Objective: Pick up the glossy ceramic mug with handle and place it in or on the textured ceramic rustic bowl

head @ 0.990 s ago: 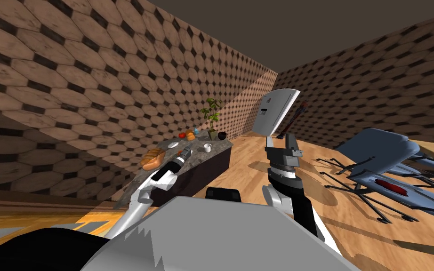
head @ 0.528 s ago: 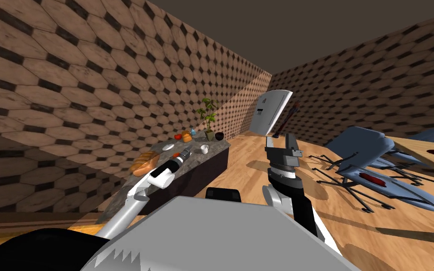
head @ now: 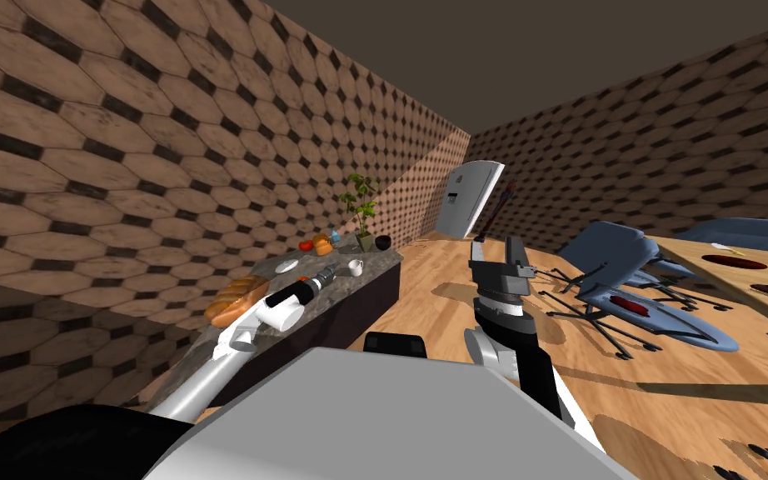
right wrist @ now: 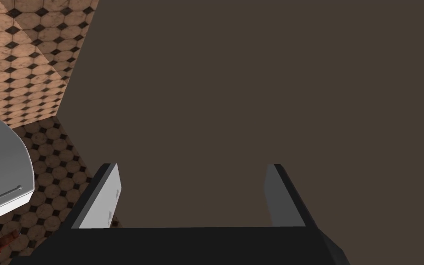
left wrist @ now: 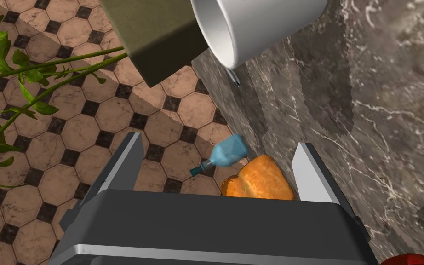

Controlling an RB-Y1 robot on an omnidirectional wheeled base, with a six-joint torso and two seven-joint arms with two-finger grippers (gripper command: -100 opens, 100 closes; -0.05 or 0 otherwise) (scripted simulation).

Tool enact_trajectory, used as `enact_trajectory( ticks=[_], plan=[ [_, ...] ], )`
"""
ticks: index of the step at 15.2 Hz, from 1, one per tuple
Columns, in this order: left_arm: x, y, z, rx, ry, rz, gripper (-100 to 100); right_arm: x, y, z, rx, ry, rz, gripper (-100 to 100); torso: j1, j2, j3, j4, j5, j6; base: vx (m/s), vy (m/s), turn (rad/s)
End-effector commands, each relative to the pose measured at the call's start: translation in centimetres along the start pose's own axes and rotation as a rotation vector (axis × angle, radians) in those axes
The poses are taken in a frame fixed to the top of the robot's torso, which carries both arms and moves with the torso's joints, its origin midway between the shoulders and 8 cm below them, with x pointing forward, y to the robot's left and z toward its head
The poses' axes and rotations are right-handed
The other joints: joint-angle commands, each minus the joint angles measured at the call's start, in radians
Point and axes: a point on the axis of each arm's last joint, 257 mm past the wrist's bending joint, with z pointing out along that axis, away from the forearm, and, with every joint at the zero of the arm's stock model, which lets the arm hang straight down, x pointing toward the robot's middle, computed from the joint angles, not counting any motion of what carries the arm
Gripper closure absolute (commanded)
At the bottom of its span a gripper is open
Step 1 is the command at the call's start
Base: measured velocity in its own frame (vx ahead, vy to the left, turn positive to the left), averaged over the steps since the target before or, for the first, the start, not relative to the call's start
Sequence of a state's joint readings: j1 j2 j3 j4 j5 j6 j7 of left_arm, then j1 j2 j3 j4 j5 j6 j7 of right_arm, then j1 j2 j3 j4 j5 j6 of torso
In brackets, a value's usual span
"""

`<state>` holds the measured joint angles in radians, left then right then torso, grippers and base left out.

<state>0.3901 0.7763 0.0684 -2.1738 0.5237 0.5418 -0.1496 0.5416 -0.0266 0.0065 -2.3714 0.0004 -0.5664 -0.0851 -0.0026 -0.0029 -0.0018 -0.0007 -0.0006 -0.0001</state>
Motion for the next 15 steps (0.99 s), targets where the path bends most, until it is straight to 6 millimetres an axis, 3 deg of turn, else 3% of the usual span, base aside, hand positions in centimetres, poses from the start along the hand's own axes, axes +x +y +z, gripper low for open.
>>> enact_trajectory(
  ticks=[1,15],
  plan=[
    [-0.4,1.1,-0.1,-0.056,0.022,0.018,-100,0.0,0.0,0.0,0.0,0.0,0.0,0,0.0,0.0,0.0,0.0,0.0,0.0,0.043,-0.023,-0.103],
    [-1.2,7.0,-1.7,-0.335,0.111,0.081,-100,0.0,0.0,0.0,0.0,0.0,0.0,0,0.0,0.0,0.0,0.0,0.0,0.0,0.044,-0.021,-0.091]
  ],
)
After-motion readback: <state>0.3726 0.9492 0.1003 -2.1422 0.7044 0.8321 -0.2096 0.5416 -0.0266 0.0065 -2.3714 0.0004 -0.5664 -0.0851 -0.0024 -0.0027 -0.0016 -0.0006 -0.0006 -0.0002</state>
